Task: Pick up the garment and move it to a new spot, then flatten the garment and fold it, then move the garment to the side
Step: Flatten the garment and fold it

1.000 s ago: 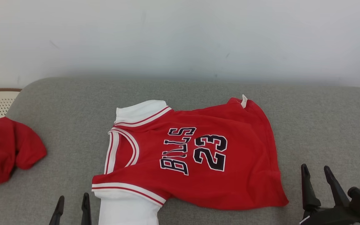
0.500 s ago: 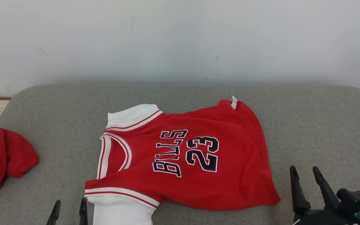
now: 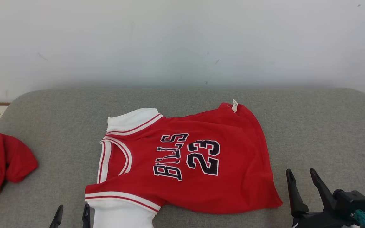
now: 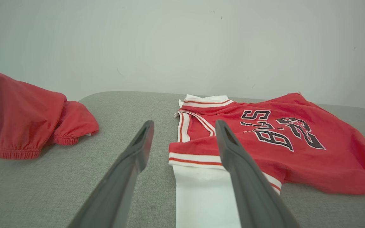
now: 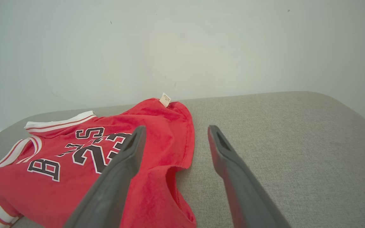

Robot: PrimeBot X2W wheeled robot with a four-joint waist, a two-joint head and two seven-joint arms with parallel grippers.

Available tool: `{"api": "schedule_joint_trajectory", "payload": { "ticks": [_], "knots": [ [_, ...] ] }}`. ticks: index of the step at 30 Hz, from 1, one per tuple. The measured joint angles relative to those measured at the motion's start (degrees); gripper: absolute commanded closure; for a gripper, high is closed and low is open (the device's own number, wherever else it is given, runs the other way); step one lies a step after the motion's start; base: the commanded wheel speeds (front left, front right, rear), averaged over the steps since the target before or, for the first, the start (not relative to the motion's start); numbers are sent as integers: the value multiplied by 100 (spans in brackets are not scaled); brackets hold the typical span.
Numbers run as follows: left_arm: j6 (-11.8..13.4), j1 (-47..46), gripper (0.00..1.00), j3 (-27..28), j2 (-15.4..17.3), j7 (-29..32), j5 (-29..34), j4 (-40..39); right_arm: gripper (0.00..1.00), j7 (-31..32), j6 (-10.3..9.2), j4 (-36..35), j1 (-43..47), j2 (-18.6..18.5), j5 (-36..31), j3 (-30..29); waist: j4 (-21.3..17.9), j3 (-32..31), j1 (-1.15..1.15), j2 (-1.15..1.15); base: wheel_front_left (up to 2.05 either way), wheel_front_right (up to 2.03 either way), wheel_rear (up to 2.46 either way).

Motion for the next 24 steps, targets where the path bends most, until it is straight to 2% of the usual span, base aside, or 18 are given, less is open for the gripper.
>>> {"api": "schedule_joint_trajectory", "payload": {
  "ticks": [24],
  "knots": [
    [57,15,0,-64,54,16,-125,15,0,54,0,1,24,-5,16,1,4,-27,0,0,0,0,0]
  ]
}}
